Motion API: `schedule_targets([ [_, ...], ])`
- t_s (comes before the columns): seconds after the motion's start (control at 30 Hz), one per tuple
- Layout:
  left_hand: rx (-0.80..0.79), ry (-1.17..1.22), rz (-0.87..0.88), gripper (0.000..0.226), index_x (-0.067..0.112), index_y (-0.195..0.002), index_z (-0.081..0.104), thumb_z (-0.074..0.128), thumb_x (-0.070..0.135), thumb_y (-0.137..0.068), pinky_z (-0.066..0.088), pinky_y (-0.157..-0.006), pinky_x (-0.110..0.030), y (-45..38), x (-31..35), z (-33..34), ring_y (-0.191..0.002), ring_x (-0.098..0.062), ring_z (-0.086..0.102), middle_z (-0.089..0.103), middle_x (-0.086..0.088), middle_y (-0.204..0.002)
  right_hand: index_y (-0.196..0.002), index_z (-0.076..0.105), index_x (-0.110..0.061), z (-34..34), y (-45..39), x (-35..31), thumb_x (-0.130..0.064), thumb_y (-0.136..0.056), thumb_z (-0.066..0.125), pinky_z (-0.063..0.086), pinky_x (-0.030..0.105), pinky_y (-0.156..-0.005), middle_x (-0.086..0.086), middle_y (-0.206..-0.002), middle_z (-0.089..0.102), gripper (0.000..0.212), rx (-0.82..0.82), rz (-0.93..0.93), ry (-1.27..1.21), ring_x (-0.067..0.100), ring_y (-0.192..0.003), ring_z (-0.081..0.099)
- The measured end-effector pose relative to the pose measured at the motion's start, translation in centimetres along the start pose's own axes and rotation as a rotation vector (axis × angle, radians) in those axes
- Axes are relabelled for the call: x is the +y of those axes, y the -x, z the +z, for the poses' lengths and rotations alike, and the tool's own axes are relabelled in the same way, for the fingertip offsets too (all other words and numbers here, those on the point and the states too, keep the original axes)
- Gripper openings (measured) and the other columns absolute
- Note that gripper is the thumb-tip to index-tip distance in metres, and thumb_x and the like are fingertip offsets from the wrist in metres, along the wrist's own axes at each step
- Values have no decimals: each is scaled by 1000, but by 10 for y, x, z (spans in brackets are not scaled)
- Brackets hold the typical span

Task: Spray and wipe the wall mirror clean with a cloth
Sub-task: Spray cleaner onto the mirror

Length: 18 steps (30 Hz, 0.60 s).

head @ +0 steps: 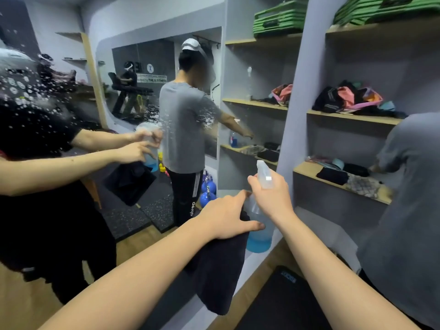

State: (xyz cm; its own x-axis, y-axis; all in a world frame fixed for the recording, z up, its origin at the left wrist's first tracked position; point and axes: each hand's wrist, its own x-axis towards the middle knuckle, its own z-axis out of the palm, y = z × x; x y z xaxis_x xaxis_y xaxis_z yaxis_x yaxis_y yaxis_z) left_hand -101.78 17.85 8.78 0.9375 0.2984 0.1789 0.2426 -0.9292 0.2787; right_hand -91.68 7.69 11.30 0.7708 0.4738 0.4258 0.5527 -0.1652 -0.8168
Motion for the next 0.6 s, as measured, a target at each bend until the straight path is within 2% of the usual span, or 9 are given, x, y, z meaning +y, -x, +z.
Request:
schedule_targets([
  [0.1,-8,-3,2,92,28,-153,30,60,79,-83,54,-88,-44,-11,1,9,-105,-24,65,67,1,-115,-78,57,-10,-2,-7,10,-26,-92,60,44,32,-58,8,-74,59,22,2,22,16,18,-68,55],
  [0.23,-16,7,8,88,28,-148,34,60,80,-82,55,-87,-45,-27,3,21,-102,-22,66,67,4,-110,-77,55,-10,-4,-18,27,-24,-92,59,48,39,-63,7,-73,56,21,6,44,74,22,-71,57],
  [0.33,-28,-1,-8,86,27,-145,36,60,80,-82,56,-84,-45,-40,4,32,-95,-22,65,66,4,-105,-71,52,-13,-6,-28,42,-23,-92,60,41,30,-56,6,-69,54,25,-7,49,65,17,-64,52],
  [0.47,-26,4,-31,87,24,-147,37,60,79,-83,55,-87,-44,-64,10,46,-101,-23,65,67,1,-110,-74,54,-11,-11,-51,63,-24,-93,61,36,26,-56,6,-71,57,24,-36,43,43,14,-66,52],
  [0.57,-25,2,-44,90,24,-152,33,61,77,-84,53,-90,-42,-90,14,56,-108,-25,64,65,-2,-119,-78,57,-10,-16,-71,84,-23,-95,62,36,18,-56,5,-74,58,22,-29,36,36,13,-68,54],
  [0.6,-25,-2,-44,91,25,-153,31,61,77,-84,52,-91,-41,-97,15,60,-111,-25,64,65,-2,-123,-79,59,-10,-17,-76,91,-23,-95,62,37,20,-57,5,-75,59,21,-31,33,34,14,-71,55],
])
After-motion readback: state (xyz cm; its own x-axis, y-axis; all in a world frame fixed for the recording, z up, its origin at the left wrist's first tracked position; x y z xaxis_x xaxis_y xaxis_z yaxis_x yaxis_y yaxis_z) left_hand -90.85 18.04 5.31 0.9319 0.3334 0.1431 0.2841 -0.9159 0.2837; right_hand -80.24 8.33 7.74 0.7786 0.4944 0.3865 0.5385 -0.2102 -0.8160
